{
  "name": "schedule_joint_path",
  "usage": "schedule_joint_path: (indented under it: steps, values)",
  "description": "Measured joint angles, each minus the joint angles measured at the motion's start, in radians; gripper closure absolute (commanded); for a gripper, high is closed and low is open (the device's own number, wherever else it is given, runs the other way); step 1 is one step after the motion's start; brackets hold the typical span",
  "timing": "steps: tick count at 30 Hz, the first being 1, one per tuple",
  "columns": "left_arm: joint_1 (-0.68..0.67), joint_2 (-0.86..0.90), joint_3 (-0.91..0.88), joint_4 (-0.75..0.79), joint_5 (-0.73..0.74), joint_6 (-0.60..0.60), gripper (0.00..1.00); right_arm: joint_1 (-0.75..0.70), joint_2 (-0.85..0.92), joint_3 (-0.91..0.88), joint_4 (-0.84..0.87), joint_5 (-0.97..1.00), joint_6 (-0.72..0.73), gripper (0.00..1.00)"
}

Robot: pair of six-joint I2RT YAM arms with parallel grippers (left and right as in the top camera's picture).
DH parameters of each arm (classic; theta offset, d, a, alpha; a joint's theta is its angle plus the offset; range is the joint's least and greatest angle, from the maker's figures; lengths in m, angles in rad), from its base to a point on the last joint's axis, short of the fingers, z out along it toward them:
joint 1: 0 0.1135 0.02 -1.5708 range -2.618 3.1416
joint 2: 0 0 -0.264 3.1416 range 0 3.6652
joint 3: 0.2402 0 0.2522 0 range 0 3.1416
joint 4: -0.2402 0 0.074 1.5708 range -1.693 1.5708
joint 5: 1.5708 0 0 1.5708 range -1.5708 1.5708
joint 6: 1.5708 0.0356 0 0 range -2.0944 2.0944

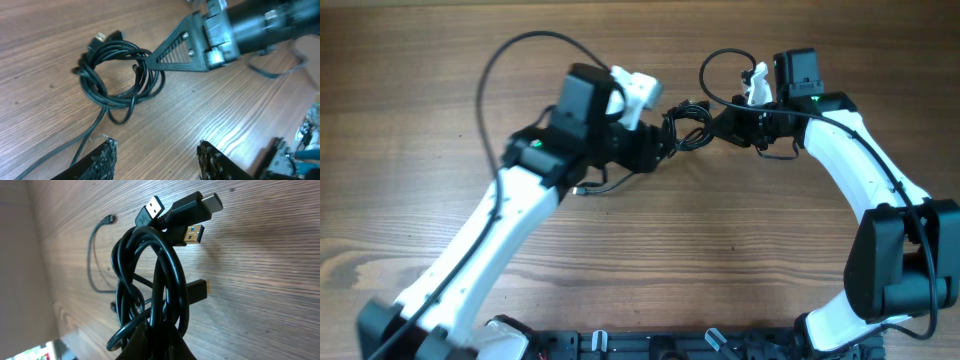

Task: Untangle cables

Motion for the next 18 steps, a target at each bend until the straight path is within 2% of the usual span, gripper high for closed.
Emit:
schedule_joint_path:
  steps: [6, 12, 18]
  values:
    - [-0.050, 0.190, 0.000, 0.154, -0.024, 0.009, 0.47, 0.000, 0.000, 0.000, -0.007, -0.058, -0.033, 0.96]
    - [-0.051, 0.240, 0.000, 0.219, -0.064, 0.009, 0.48, 0.000, 0.000, 0.000, -0.009, -0.075, -0.044, 0.96]
    - [-0.051, 0.280, 0.000, 0.237, -0.076, 0.010, 0.63, 0.000, 0.000, 0.000, -0.010, -0.077, -0.045, 0.96]
